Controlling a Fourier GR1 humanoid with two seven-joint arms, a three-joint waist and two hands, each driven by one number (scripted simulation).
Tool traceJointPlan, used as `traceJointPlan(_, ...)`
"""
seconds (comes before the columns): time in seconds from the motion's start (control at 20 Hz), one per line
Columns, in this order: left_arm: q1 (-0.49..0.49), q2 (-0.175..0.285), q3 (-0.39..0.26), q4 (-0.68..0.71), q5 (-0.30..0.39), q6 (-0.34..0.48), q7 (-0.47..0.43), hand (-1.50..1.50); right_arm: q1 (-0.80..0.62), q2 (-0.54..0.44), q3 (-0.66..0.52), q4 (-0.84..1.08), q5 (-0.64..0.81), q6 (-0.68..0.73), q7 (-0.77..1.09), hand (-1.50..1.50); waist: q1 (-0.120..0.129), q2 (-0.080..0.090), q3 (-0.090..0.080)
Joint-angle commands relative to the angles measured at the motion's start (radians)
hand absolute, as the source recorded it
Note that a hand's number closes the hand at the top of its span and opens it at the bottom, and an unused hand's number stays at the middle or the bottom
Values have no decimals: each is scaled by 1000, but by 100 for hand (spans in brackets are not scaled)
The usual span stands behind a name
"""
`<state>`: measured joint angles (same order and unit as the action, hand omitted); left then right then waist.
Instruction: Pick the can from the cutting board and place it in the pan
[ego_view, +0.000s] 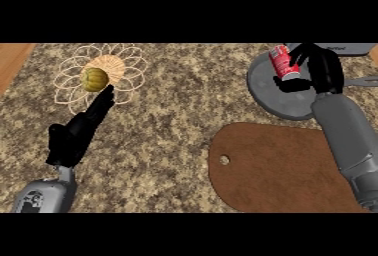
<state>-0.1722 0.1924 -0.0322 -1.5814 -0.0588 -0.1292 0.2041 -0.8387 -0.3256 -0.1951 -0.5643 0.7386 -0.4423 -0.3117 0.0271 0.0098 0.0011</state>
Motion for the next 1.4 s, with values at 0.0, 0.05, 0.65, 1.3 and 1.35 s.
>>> traceJointPlan(0.0, -21, -8, -23, -28, -16, 4, 25, 0, -26, -20, -18, 157, 43, 12, 213, 150, 16, 6, -1)
traceJointPlan(0.05, -31, -12, -15, -12, 5, -9, 25, 0, -65, -53, 1, 212, 65, 79, 225, -150, 32, 14, -1)
traceJointPlan(0.65, -20, -21, -22, -17, -8, -8, -7, 0, -141, -71, -222, 320, -177, 205, -77, -150, 51, 25, 5)
traceJointPlan(1.3, -8, -5, 9, 28, -1, -22, -30, 0, -64, -219, -414, 376, -397, 604, -302, -150, 26, 17, 4)
traceJointPlan(1.35, -3, -26, -21, -30, -13, -8, 4, 0, -31, -232, -415, 383, -395, 600, -326, -150, 30, 15, 4)
